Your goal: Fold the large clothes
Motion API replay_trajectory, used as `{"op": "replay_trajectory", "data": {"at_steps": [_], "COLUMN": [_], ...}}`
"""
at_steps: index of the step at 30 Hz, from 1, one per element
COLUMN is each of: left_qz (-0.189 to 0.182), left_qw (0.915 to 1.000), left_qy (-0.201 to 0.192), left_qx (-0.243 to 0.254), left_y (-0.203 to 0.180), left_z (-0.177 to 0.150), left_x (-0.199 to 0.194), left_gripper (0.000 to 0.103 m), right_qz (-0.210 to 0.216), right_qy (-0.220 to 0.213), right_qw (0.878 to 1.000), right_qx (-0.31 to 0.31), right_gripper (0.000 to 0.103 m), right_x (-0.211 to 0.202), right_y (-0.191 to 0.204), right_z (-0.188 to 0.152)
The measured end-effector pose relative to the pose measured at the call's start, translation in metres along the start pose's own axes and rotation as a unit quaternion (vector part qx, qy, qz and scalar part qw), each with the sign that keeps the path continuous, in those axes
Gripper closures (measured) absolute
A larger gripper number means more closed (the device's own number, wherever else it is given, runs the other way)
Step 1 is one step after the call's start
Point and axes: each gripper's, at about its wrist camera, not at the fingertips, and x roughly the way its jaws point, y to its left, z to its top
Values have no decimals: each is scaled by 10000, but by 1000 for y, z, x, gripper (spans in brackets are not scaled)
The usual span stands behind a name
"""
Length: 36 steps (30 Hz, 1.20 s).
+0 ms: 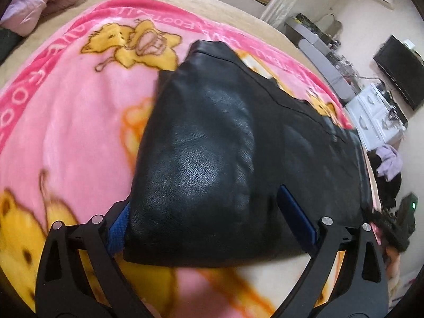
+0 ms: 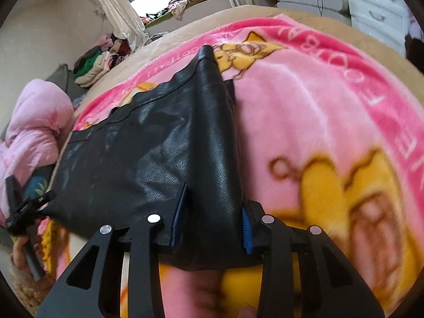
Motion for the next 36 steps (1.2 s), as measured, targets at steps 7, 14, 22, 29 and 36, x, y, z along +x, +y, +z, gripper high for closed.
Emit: {"op": "replay_trajectory", "data": {"at_steps": [7,14,22,29,36], "left_qz": [419,423,620,724,510], "left_qw": [9988,9979,9945,9871,9870], "left_qy": [-28,-203,-475,-863,-832], "left_qx": [254,451,701,1136,1279], "left_y": [-11,-17,-27,-46,-54], "left_z": [-1,5,8,7,5], "left_x": [8,-6,-25,-47,-47], "left_gripper": [11,11,10,10,10], "right_qz": [-77,-479,-370,-146,177], "right_qy": [69,-270,-867,-824,-682], "right_qw": [9997,9984,9940,9918,9871], "right_qx": [223,-138,-551,-965,-1438], "right_gripper": [58,30,30,43,59], "right_x": [0,-22,-42,-37,-25], "right_y": [-12,3,32,66,110], "right_z": [-3,-8,-9,-13,-24]}}
